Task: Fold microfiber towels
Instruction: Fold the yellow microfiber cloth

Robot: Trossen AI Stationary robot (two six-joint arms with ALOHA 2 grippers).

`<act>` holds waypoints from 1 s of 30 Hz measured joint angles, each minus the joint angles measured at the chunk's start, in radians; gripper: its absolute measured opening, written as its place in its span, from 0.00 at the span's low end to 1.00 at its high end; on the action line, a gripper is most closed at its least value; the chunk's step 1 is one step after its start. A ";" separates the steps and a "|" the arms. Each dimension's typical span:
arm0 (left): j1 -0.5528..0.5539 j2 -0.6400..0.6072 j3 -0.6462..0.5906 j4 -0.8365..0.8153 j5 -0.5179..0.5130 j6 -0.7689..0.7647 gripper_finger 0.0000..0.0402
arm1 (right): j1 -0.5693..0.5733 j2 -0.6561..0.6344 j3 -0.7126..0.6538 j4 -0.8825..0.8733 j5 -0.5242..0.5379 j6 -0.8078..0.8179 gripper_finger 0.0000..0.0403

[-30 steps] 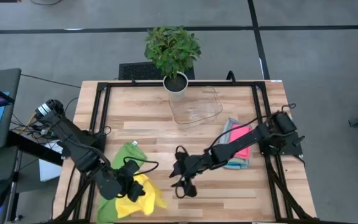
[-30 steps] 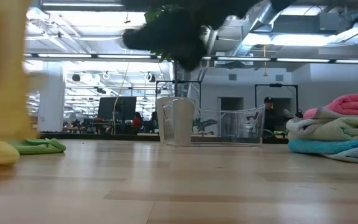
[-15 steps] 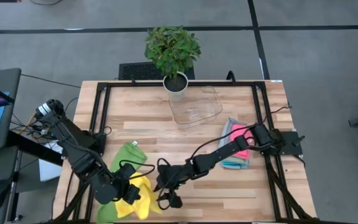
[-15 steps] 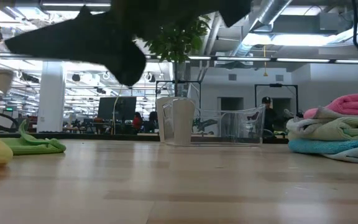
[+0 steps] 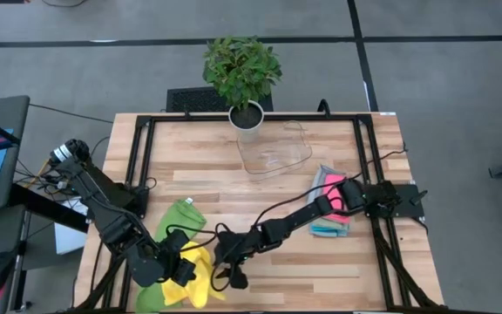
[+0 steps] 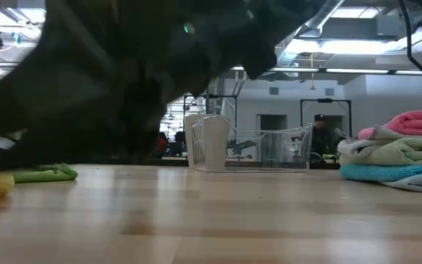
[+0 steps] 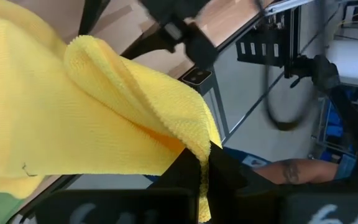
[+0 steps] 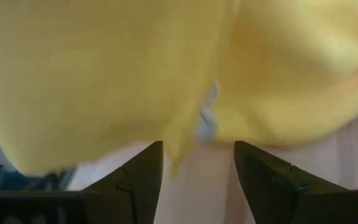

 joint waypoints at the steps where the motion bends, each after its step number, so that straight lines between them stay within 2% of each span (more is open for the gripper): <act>1: 0.000 0.000 0.000 -0.001 0.000 0.000 0.00 | 0.001 0.007 0.000 -0.003 0.000 0.005 0.55; 4: 0.000 0.000 0.000 -0.007 0.000 0.004 0.00 | 0.002 0.011 -0.001 0.006 -0.001 0.006 0.52; 12: 0.000 0.000 0.000 -0.031 -0.003 0.003 0.00 | 0.003 0.018 0.000 0.059 -0.025 0.000 0.30; 17: 0.000 0.000 0.000 -0.031 -0.003 0.003 0.00 | 0.006 0.018 -0.001 0.056 -0.091 -0.034 0.05; 21: 0.000 0.000 0.000 -0.030 -0.004 -0.009 0.00 | 0.010 0.018 -0.001 0.036 -0.097 0.017 0.02; 24: 0.000 0.000 0.000 -0.001 -0.003 -0.037 0.00 | 0.009 -0.009 -0.002 -0.064 -0.085 0.044 0.02; 30: 0.000 0.000 0.006 0.091 0.004 -0.040 0.00 | 0.019 -0.147 -0.002 -0.303 0.089 -0.017 0.01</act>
